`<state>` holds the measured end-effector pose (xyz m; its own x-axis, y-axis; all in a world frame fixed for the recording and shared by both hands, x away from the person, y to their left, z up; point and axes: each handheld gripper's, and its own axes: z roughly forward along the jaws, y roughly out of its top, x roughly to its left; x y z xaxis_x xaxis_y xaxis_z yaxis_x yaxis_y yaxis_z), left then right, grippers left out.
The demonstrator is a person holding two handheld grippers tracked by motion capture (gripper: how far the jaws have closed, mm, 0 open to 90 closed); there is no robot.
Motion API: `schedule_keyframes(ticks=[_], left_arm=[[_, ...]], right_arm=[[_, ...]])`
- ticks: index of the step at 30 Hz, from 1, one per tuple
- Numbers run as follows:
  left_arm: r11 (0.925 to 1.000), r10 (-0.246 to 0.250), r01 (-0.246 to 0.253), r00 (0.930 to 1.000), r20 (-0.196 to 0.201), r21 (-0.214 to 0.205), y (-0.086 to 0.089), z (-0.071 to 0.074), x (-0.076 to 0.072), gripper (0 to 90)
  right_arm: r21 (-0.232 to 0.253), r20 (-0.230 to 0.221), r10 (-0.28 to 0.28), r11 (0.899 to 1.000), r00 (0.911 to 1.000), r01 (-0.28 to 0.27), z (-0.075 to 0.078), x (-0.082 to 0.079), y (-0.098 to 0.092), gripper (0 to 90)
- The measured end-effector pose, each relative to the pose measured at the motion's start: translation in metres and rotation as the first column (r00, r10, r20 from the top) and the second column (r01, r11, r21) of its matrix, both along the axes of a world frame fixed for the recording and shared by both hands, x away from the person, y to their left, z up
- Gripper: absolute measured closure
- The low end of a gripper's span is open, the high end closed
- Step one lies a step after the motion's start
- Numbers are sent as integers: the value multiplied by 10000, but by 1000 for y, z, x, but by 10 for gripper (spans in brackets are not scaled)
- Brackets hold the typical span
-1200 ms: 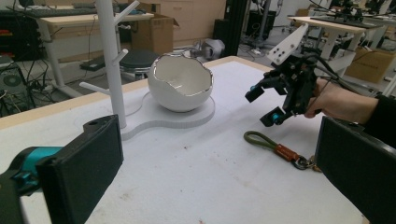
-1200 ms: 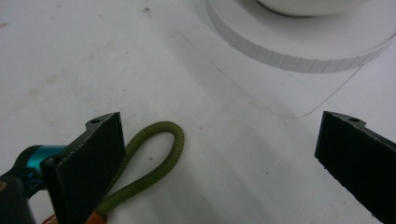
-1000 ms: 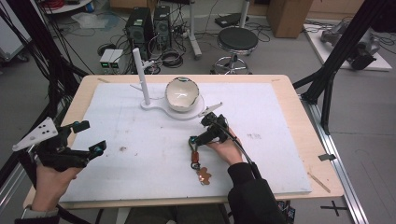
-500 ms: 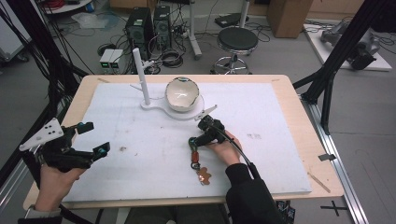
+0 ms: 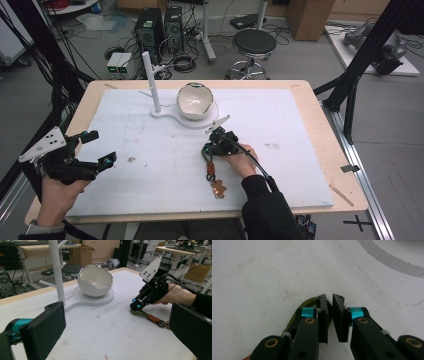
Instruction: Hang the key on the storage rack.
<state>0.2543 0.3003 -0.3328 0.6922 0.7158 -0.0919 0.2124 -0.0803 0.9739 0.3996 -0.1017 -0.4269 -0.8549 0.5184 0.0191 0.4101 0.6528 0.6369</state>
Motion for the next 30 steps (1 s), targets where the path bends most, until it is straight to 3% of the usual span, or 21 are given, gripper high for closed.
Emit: schedule_keyframes(ticks=[1,3,6,9,15,16,21,25,30], left_arm=[[10000,34,-34,10000,-7,-43,0,0,0,18],[9999,102,-102,9999,18,-56,2,0,0,18],[9998,184,-185,9998,26,62,2,0,0,18],[9996,244,-244,9997,33,142,2,0,-1,18],[9996,269,-269,9996,-4,89,3,0,-1,17],[9996,269,-269,9996,-4,89,3,0,-1,18],[9998,181,-181,9998,28,61,4,-1,0,18],[9998,177,-178,9998,20,69,4,-1,0,17],[9997,211,-212,9998,38,84,4,0,0,17]], right_arm=[[0,0,0,10000,10000,0,0,0,0,836],[529,276,-60,9986,9996,46,11,-2,-3,841],[562,816,7,9984,9967,-53,29,-6,-9,843],[1207,1007,-144,9927,9948,22,50,-9,-18,845],[1662,1588,-341,9861,9867,73,93,-12,-33,845],[1662,1588,-341,9861,9867,73,93,-12,-33,845],[1914,2365,-415,9815,9708,-47,134,-16,-38,846],[2078,2467,-514,9782,9677,-10,150,-15,-35,846],[1931,2513,-497,9812,9666,2,156,-12,-24,846]])
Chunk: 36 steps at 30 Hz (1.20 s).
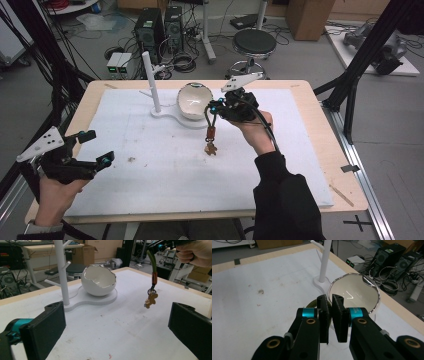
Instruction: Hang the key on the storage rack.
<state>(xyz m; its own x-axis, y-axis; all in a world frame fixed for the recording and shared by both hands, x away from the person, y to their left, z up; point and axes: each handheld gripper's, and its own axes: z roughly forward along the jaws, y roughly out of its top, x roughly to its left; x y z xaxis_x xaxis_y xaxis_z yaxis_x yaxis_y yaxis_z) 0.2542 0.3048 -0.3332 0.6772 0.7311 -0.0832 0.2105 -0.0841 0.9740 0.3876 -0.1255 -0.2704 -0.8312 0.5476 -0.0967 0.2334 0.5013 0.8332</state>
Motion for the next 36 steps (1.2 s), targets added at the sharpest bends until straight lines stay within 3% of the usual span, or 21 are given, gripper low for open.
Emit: schedule_keyframes(ticks=[9,12,16,17,25,32,36], left_arm=[[9995,231,-231,9997,-16,227,4,-3,-7,17],[9980,260,-263,9996,58,576,2,-4,-11,17],[9988,199,-196,9998,-68,438,3,-6,-14,18],[9988,192,-188,9998,-94,445,4,-7,-15,17],[9980,598,-596,9982,-92,196,20,-14,-29,17],[9986,495,-491,9986,-186,189,17,-17,-34,17],[9985,483,-479,9987,-165,273,13,-15,-35,17]], right_arm=[[-70,170,-276,9996,9995,277,2,13,26,847],[-20,171,-278,9996,9995,278,6,25,41,846],[118,128,-207,9997,9997,206,8,33,56,846],[122,95,-159,9998,9998,158,10,37,67,846],[5,108,-66,10000,9999,66,12,47,110,846],[-225,298,-202,9995,9994,208,13,60,138,846],[-56,255,-253,9997,9994,254,14,69,150,846]])
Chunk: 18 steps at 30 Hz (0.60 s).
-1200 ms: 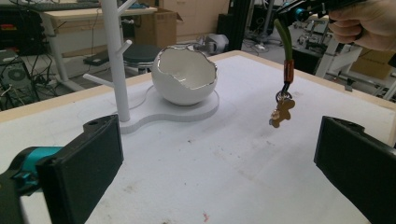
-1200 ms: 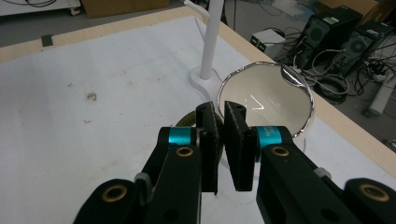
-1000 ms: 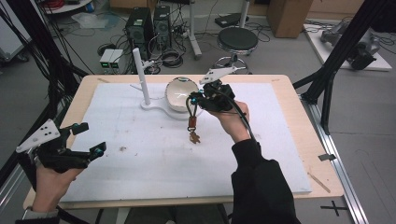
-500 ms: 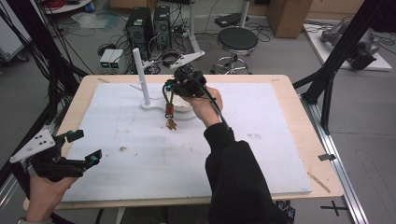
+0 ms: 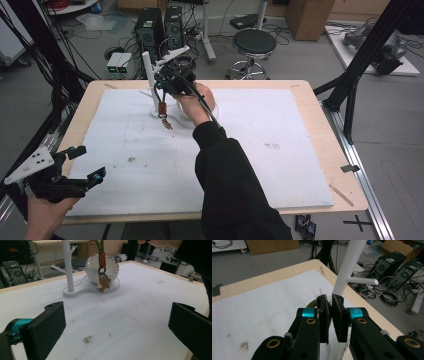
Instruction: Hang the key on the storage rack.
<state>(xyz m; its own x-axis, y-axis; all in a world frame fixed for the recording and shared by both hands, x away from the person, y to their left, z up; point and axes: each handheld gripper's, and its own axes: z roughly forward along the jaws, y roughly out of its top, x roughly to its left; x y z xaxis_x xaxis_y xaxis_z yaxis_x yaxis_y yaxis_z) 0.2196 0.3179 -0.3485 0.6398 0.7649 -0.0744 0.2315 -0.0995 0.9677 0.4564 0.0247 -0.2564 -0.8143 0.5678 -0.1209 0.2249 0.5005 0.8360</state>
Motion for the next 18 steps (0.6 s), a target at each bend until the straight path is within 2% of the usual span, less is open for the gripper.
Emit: schedule_keyframes(ticks=[2,5,6,8,10,18], left_arm=[[10000,-15,15,10000,-17,13,0,2,-1,17],[9999,118,-118,9999,40,-7,4,4,-6,18],[9998,173,-173,9998,42,-25,6,4,-8,17],[9996,266,-266,9996,-12,-27,12,6,-13,17],[9988,467,-467,9989,23,-118,20,7,-18,18],[9984,548,-548,9985,-27,-136,25,7,-20,18]], right_arm=[[53,-48,38,10000,10000,-37,-1,3,7,846],[-222,-87,79,9997,9999,-81,-1,5,16,846],[-417,38,327,9986,9995,-325,1,5,25,846],[-537,85,367,9979,9993,-362,2,4,33,847],[-576,85,301,9979,9995,-296,2,6,39,846],[-721,39,47,9974,10000,-44,-1,22,53,846]])
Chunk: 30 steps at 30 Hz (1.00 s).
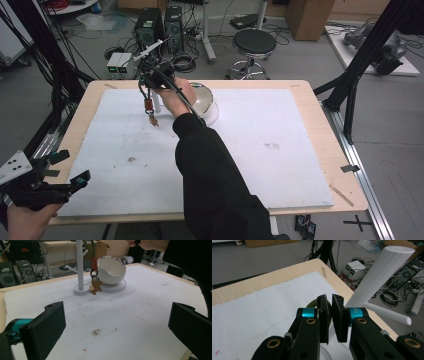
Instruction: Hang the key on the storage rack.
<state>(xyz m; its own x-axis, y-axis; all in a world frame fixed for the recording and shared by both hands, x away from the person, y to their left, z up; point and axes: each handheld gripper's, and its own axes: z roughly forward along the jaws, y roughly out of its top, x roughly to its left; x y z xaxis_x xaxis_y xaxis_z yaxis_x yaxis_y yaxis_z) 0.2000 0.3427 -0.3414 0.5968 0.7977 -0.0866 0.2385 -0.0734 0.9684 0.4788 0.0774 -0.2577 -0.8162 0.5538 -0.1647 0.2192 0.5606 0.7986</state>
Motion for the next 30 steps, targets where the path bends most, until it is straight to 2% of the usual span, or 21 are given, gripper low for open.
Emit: schedule_keyframes(ticks=[7,18,19,20,21,23,24,25,27,28,29,30], left_arm=[[9999,74,-74,10000,-35,-103,3,-2,1,18],[9998,137,-138,9999,-63,-142,5,-3,1,18],[9998,145,-146,9999,-50,-129,6,-3,1,18],[9997,178,-178,9998,-34,-137,6,-2,0,18],[9998,175,-176,9998,-26,-130,6,-2,0,18],[9997,196,-196,9998,-5,-142,7,-2,0,17],[9996,219,-219,9998,-2,-161,7,-2,1,17],[9996,240,-240,9997,-5,-176,6,-2,1,17],[9996,208,-208,9998,-9,-182,4,-2,2,18],[9997,181,-182,9998,-14,-169,2,-2,3,18],[9998,146,-146,9999,-17,-128,1,-2,4,18],[9999,124,-124,9999,-18,-116,0,-2,5,18]], right_arm=[[-406,-340,-452,9982,9984,438,-15,16,3,846],[-291,-733,-476,9985,9962,455,-25,23,3,826],[-226,-760,-514,9985,9958,499,-25,23,2,771],[-226,-760,-514,9985,9958,499,-25,23,2,771],[-8,-841,-488,9988,9953,489,-24,23,-2,674],[60,-843,-444,9990,9954,451,-22,22,-6,561],[60,-843,-444,9990,9954,451,-22,22,-6,561],[378,-1135,-381,9984,9928,426,-19,20,-12,490],[492,-1143,-328,9980,9929,386,-15,17,-18,352],[492,-1143,-328,9980,9929,386,-15,17,-18,352],[692,-1304,-279,9969,9911,371,-13,15,-21,299],[1064,-1503,46,9943,9886,116,-9,11,-28,206]])
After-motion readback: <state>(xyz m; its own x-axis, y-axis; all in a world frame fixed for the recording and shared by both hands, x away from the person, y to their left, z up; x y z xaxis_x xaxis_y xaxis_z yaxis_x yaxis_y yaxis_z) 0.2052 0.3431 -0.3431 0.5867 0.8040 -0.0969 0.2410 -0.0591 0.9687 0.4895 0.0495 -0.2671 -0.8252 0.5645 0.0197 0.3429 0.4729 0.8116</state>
